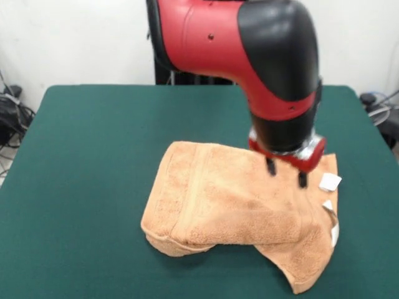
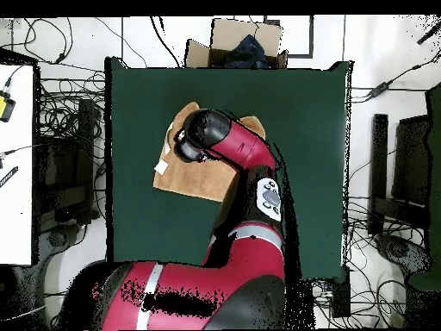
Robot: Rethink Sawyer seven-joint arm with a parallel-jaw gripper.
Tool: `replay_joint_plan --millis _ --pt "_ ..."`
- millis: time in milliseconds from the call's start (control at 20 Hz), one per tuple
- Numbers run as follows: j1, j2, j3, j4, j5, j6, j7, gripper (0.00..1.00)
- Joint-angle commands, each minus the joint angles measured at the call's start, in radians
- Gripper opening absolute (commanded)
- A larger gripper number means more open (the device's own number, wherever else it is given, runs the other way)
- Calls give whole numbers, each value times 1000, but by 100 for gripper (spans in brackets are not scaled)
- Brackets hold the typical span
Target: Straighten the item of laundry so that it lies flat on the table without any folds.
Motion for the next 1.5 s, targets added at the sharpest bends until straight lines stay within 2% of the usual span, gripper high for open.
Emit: replay_joint_plan --millis 50,200,300,600,850,1000,1150,1500 --pt "39 -63 -5 48 51 170 389 100" --pt "50 -78 -18 49 43 163 399 100" --pt "45 -40 -20 -9 36 157 409 100" --pt "68 152 -127 -315 -36 53 465 100" --pt "76 273 -183 -468 -38 4 505 100" --pt "78 321 -210 -527 -37 -9 521 100" --pt "94 377 -223 -561 -16 -82 555 100" --pt "108 470 -205 -634 29 -148 593 100"
